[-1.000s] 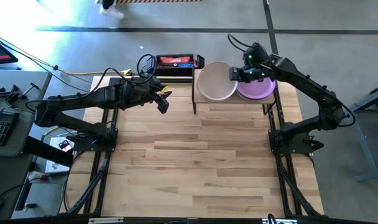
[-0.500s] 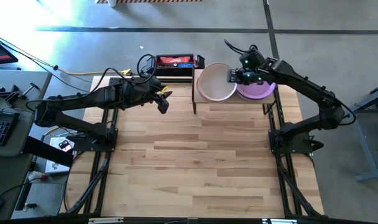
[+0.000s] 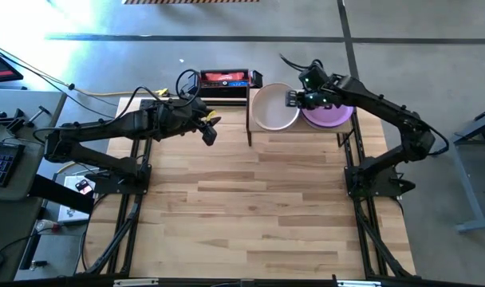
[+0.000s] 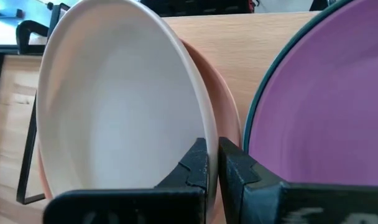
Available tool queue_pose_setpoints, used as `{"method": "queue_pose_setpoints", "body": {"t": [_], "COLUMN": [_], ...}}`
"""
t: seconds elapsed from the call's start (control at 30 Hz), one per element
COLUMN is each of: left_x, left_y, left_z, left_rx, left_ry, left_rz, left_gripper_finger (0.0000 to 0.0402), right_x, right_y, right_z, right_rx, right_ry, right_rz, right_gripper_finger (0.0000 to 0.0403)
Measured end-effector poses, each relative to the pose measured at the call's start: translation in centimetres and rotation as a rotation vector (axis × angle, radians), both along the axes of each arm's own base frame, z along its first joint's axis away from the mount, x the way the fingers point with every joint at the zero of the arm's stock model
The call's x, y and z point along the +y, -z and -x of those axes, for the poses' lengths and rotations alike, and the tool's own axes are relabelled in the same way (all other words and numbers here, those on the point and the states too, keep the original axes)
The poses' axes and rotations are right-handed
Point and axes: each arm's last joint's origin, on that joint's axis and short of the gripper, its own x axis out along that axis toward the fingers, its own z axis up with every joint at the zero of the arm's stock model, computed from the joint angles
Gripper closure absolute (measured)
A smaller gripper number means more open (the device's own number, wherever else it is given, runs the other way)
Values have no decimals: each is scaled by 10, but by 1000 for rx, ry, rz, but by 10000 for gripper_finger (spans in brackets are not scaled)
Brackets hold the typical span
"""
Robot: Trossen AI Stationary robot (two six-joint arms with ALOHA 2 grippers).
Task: Place and stack plates onto a shelf
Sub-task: Stack the white plate on top of the brown plate on the shelf
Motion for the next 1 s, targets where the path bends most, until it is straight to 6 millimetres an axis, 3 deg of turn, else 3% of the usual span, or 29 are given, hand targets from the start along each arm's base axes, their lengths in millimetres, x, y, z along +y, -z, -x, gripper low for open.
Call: {"method": "queue_pose_setpoints", "body": {"t": [0.27,0.7,1.0], "left_x": [0,0,0], "left_y": [0,0,0], "left_z": [0,0,0], "left_rx": [0,0,0], "left_ry": [0,0,0], "left_rz": [0,0,0], "left_gripper_finger": [255,255,255], "right_x": [-1,-1,-4], "right_y": [0,0,-17], "right_z": [1,1,6], "right_rx": [21,18,-11], "right_ry": [-6,-21,-99], "right_rz": [24,19,15], "right_gripper_finger": [395,289,278]}}
